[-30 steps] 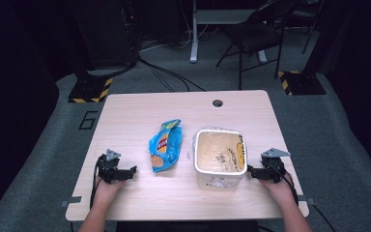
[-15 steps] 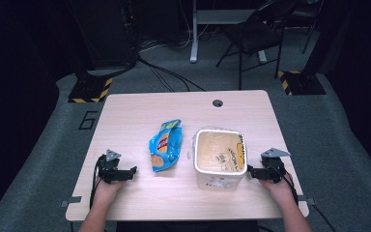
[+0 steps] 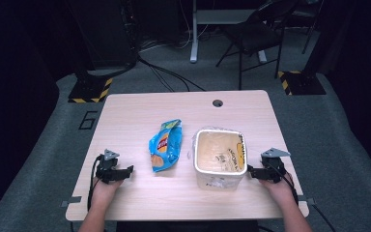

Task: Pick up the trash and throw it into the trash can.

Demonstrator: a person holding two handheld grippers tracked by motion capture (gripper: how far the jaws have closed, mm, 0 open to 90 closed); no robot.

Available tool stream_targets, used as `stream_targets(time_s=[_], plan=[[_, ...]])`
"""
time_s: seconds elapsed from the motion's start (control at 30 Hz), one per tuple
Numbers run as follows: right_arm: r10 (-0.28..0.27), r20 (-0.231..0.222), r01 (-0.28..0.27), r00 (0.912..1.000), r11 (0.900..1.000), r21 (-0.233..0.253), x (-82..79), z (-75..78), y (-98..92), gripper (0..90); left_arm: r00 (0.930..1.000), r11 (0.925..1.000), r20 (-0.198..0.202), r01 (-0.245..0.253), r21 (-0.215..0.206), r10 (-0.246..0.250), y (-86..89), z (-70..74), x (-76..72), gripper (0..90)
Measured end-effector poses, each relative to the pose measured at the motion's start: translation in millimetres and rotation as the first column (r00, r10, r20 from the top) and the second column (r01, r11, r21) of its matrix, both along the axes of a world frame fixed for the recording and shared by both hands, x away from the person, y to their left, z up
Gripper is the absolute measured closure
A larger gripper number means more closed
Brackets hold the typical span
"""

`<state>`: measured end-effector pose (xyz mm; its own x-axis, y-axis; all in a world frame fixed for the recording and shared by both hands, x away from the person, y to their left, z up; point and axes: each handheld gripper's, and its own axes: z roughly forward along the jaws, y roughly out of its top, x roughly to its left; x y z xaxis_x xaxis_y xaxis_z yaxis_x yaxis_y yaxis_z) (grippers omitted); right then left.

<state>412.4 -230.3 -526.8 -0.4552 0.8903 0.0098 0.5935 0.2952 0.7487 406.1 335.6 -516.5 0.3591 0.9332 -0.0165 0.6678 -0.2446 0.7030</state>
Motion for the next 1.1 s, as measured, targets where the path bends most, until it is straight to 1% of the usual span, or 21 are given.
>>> stream_targets(time_s=[0.1,0.2,0.23,0.33,0.43,0.5,0.53,0.6,0.7,0.73,0.83,0.93,0.97,1.0,1.03,1.1], plan=[[-0.001,0.000,0.001,1.0000,1.000,0.001,0.0,0.0,0.1,21.3,0.9998,0.9997,0.004,0.020,-0.013,-0.020,-1.7,4.4,-1.6,25.3],[0.002,0.000,-0.002,1.0000,1.000,0.000,0.0,0.0,0.2,21.3,0.9996,0.9994,0.008,0.027,-0.021,-0.026,-2.7,7.8,-3.2,26.8],[0.002,0.000,-0.002,1.0000,1.000,0.000,-0.1,0.0,0.2,21.3,0.9996,0.9992,0.009,0.027,-0.029,-0.027,-3.3,10.2,-4.1,28.2],[0.002,-0.001,-0.002,1.0000,1.000,0.000,-0.1,0.0,0.2,21.3,0.9995,0.9991,0.008,0.030,-0.031,-0.030,-2.8,13.6,-5.1,29.3],[0.002,0.000,-0.002,1.0000,1.000,0.000,-0.1,0.0,0.2,21.3,0.9996,0.9983,0.010,0.026,-0.052,-0.025,-2.7,18.5,-7.3,30.9],[0.002,0.000,-0.002,1.0000,1.000,0.000,-0.1,0.0,0.2,21.3,0.9996,0.9982,0.012,0.025,-0.054,-0.025,-2.2,23.1,-8.2,31.3],[0.001,0.000,-0.001,1.0000,1.000,0.000,-0.1,-0.1,0.3,21.3,0.9996,0.9980,0.018,0.022,-0.059,-0.021,-2.4,27.7,-9.2,31.7],[0.002,0.000,-0.002,1.0000,1.000,-0.001,0.0,-0.1,0.3,21.3,0.9996,0.9979,0.019,0.022,-0.061,-0.021,-2.6,29.9,-9.3,31.9],[0.002,0.000,-0.002,1.0000,1.000,0.000,0.0,0.0,0.2,21.3,0.9995,0.9981,0.015,0.030,-0.054,-0.029,-5.7,36.5,-8.7,33.1],[0.002,0.000,-0.002,1.0000,1.000,0.000,-0.1,0.0,0.2,21.3,0.9993,0.9984,0.015,0.036,-0.044,-0.035,-7.0,38.9,-8.2,34.1],[0.002,0.000,-0.002,1.0000,1.000,0.000,0.0,0.0,0.2,21.2,0.9985,0.9977,0.015,0.053,-0.042,-0.052,-11.8,45.8,-6.7,35.1],[0.002,0.000,-0.002,1.0000,1.000,0.000,0.0,0.0,0.2,21.2,0.9977,0.9963,0.006,0.068,-0.052,-0.067,-17.9,53.0,-4.8,37.4],[0.002,0.000,-0.002,1.0000,1.000,0.000,0.0,0.0,0.2,21.2,0.9973,0.9961,0.006,0.074,-0.049,-0.074,-20.4,55.6,-4.1,37.9],[0.002,0.000,-0.002,1.0000,1.000,0.000,0.0,0.0,0.2,21.2,0.9957,0.9950,0.007,0.093,-0.037,-0.092,-25.3,61.2,-2.4,38.2],[0.002,0.000,-0.002,1.0000,1.000,-0.001,0.0,0.0,0.2,21.2,0.9957,0.9950,0.007,0.093,-0.037,-0.092,-25.3,61.2,-2.4,38.2],[0.002,0.000,-0.002,1.0000,1.000,0.000,0.0,0.0,0.3,21.2,0.9946,0.9941,0.009,0.104,-0.032,-0.103,-30.5,66.4,-0.4,38.2]])
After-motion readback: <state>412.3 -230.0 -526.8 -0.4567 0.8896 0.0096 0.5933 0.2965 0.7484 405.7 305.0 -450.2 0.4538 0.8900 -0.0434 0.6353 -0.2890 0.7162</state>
